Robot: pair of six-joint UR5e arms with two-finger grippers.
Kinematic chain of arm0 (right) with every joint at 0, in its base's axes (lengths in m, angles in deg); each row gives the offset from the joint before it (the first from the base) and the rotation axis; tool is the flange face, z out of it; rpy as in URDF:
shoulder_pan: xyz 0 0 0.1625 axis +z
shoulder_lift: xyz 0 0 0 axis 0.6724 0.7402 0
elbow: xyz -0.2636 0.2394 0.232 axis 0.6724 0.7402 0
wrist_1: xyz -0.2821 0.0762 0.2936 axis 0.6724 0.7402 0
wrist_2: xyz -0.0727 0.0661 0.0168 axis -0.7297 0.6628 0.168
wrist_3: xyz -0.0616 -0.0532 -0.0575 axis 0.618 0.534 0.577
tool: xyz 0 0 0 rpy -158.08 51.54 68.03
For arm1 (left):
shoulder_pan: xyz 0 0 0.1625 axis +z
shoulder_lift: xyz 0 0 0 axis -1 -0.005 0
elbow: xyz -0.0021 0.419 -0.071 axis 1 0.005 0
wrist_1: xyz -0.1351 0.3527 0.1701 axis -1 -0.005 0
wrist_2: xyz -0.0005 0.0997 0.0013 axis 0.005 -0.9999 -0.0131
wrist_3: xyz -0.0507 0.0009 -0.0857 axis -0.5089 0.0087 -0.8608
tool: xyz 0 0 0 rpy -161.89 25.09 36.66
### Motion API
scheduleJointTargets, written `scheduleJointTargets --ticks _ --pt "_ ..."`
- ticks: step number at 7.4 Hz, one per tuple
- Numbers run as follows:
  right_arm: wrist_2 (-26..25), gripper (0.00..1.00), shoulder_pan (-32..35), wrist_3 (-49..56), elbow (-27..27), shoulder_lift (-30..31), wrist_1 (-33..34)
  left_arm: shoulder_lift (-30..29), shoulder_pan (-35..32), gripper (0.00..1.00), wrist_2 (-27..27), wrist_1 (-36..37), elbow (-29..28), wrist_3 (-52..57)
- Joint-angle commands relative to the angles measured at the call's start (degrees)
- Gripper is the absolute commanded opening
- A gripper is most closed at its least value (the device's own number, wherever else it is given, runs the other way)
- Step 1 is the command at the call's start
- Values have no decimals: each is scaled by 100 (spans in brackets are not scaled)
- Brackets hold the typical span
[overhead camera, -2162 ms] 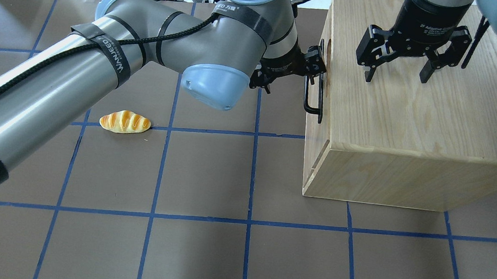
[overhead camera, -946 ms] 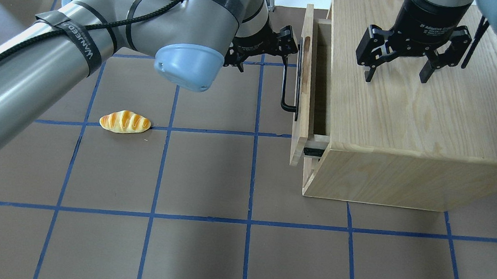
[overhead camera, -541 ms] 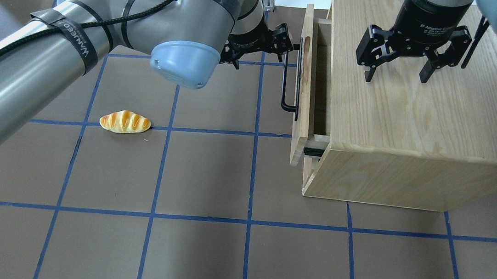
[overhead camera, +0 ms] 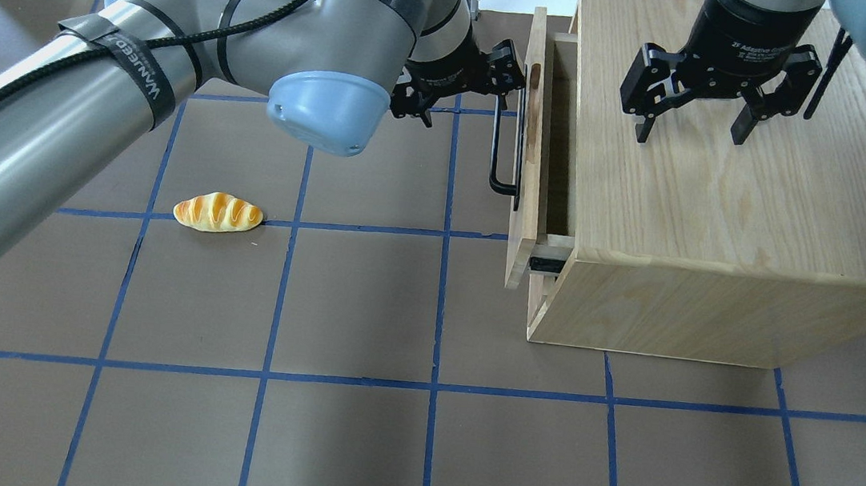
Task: Open upper drawer
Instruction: 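Pull the handle with the left gripper, sliding the drawer outward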
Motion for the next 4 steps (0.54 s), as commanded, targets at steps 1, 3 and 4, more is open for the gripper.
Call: scheduleJointTargets --ticks 1,3,4 --pt "0 100 0 -3 -7 0 0 -67 -6 100 49 -11 19 -16" --pt "0 100 0 5 2 0 0 -85 3 100 40 -20 45 36" --pt "0 100 0 5 -7 0 0 -120 3 100 14 -20 37 46"
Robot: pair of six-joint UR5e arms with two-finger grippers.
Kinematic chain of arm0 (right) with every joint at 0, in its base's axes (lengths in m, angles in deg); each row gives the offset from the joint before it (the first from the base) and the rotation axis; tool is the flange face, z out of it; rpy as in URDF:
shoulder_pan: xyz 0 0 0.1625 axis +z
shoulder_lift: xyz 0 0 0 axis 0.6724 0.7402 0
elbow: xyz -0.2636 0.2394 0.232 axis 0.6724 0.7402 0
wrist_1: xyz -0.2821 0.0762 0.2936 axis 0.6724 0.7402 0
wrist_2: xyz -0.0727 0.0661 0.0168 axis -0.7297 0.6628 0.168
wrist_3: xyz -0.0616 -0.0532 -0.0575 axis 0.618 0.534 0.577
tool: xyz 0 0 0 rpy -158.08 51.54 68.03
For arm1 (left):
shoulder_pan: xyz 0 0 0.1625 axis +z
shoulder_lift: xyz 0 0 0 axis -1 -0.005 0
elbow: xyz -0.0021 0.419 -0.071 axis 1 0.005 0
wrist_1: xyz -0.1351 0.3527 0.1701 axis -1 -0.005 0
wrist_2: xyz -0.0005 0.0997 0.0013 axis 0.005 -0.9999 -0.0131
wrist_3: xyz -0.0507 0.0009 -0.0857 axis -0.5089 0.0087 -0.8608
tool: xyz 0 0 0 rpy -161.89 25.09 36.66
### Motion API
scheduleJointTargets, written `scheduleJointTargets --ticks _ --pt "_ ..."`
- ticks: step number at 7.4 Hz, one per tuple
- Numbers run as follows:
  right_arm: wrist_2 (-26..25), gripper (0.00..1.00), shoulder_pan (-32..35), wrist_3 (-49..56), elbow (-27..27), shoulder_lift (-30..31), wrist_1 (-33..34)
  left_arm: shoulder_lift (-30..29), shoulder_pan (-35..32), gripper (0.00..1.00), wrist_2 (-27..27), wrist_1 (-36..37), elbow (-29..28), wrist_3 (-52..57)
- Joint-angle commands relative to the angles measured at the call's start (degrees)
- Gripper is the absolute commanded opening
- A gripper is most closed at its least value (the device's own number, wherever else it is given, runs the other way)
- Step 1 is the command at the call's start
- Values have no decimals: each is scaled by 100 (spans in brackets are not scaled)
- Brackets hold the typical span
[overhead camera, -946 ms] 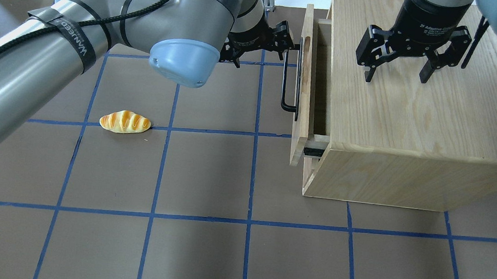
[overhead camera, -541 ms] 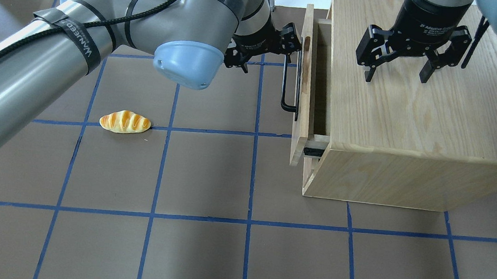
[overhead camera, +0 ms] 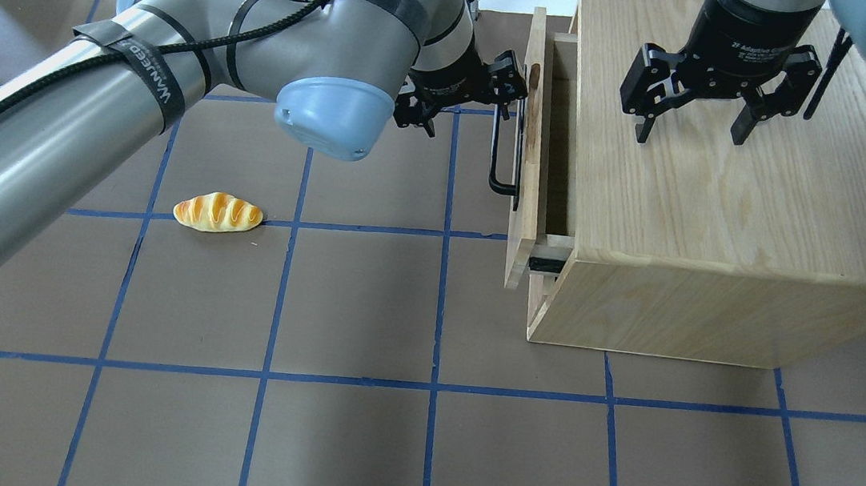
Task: Open upper drawer
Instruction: 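Pull the handle with the left gripper, sliding the drawer outward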
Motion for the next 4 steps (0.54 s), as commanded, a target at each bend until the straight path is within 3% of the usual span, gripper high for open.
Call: scheduleJointTargets --ticks 1,4 --pt "0 100 0 3 -5 0 0 -43 13 100 -50 -4 -16 40" --pt "0 100 0 3 3 0 0 -8 57 100 -129 -4 28 49"
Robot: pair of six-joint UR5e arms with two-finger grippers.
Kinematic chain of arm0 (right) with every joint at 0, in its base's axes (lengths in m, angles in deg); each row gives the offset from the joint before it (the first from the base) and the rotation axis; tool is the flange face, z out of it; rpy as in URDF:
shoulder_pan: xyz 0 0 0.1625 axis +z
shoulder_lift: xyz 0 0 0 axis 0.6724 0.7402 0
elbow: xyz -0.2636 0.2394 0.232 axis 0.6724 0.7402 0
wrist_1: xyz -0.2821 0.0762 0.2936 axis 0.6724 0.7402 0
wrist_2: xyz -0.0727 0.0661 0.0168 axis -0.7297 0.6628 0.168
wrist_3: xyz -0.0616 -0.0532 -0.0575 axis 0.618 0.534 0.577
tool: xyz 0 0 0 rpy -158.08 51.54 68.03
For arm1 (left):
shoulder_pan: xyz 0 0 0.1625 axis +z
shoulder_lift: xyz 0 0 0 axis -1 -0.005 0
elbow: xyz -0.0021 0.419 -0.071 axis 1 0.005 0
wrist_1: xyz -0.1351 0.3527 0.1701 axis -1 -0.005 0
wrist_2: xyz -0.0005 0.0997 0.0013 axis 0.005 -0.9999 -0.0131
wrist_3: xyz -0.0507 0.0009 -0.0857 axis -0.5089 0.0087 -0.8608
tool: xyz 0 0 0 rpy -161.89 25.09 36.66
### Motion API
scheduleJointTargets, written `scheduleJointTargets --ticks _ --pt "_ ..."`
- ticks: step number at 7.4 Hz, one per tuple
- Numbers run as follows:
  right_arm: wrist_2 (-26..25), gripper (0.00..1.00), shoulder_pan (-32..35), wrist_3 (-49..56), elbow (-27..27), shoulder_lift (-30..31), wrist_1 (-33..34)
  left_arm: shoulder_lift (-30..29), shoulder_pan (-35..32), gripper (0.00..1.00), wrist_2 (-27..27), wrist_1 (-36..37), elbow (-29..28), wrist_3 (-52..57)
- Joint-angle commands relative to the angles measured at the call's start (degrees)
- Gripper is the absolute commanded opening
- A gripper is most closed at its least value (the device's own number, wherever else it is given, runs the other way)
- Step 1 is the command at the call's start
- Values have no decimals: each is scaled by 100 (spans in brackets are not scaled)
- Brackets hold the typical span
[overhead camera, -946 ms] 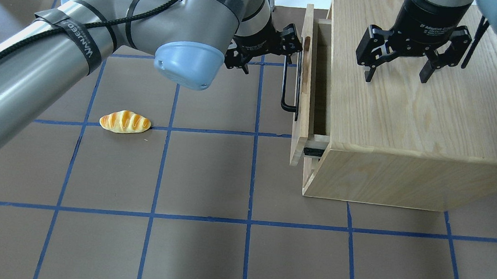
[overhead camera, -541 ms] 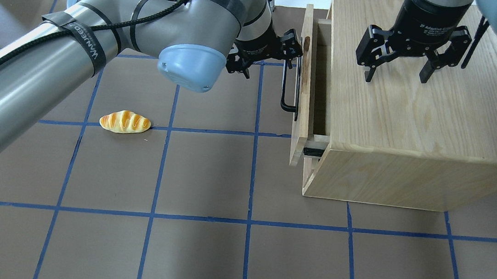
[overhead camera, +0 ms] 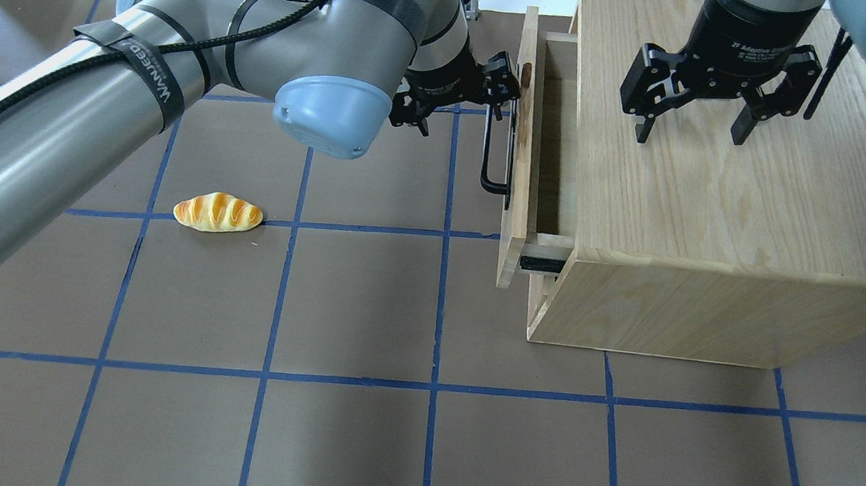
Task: Open upper drawer
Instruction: 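Pull the handle with the left gripper, sliding the drawer outward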
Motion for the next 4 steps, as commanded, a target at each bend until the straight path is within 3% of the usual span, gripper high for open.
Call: scheduleJointTargets --ticks 1,4 --pt "0 100 0 -7 2 0 0 3 9 100 -106 -9 7 2" --pt "0 100 0 -7 2 0 0 12 53 100 -263 -35 16 90"
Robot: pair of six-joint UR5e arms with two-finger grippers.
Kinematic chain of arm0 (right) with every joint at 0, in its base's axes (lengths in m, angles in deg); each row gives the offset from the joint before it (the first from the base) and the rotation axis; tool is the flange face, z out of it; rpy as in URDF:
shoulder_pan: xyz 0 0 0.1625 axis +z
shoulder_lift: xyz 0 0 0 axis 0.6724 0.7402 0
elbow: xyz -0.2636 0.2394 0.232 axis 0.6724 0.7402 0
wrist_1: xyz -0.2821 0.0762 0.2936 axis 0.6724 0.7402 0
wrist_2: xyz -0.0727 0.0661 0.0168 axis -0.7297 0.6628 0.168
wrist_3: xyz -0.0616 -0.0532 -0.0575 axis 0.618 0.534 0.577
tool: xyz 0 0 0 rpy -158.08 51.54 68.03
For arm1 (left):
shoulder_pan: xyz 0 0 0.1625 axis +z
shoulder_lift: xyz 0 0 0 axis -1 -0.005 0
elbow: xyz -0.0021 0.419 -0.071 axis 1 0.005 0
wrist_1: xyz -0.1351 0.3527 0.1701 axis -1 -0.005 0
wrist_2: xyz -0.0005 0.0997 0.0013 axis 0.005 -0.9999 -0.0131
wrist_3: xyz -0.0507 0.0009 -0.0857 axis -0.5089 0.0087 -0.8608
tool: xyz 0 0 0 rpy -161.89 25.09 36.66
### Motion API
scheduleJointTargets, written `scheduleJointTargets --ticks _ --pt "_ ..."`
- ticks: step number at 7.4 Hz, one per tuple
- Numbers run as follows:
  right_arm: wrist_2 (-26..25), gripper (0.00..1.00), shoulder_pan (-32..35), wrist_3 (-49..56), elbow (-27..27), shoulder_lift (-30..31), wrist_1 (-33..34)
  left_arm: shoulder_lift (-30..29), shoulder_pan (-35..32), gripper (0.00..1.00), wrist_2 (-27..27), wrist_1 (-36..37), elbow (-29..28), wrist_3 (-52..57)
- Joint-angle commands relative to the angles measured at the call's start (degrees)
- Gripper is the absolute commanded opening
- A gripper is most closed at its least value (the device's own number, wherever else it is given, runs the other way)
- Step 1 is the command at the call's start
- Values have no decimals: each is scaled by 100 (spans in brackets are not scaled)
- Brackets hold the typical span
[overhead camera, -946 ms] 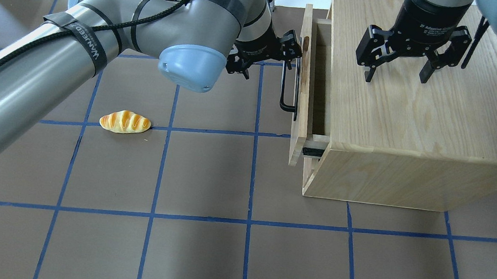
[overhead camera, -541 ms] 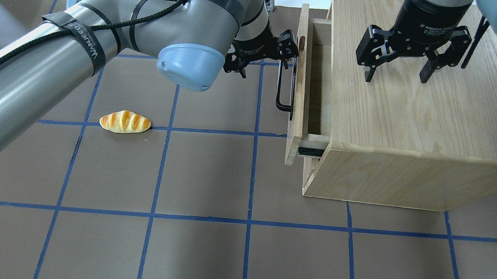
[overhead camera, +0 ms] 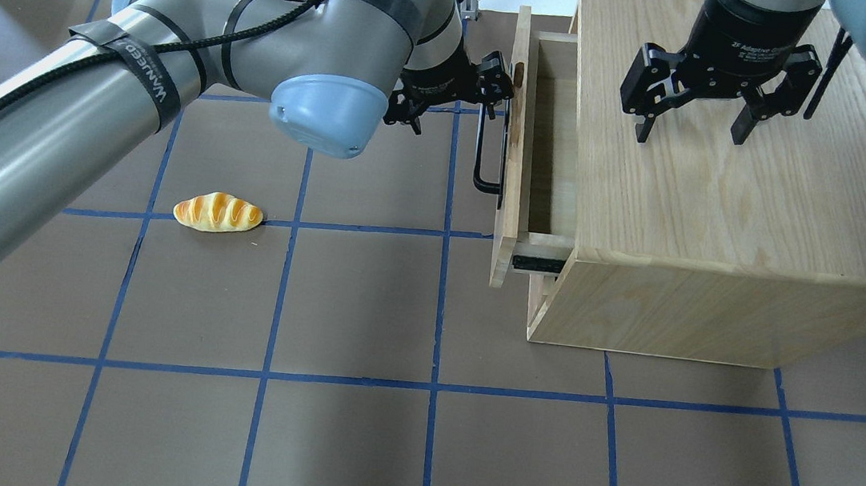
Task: Open upper drawer
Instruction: 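Pull the handle with the left gripper, sliding the drawer outward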
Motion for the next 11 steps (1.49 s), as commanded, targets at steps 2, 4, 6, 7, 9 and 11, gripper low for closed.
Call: scheduleJointTargets --ticks 2,4,6,7,9,11 --pt "0 100 0 5 0 0 0 3 138 100 -221 -24 -4 277" --pt "0 100 -9 -4 0 0 0 20 183 100 -230 -58 -4 348" --pt "0 100 0 5 0 0 0 38 183 100 -474 -182 5 618" --pt "0 100 0 -4 0 0 0 46 217 100 -510 -182 -4 751" --pt "0 100 0 -4 0 0 0 82 393 100 -476 -225 -4 779" --pt "0 100 0 -4 0 0 0 82 402 100 -484 -226 -12 779"
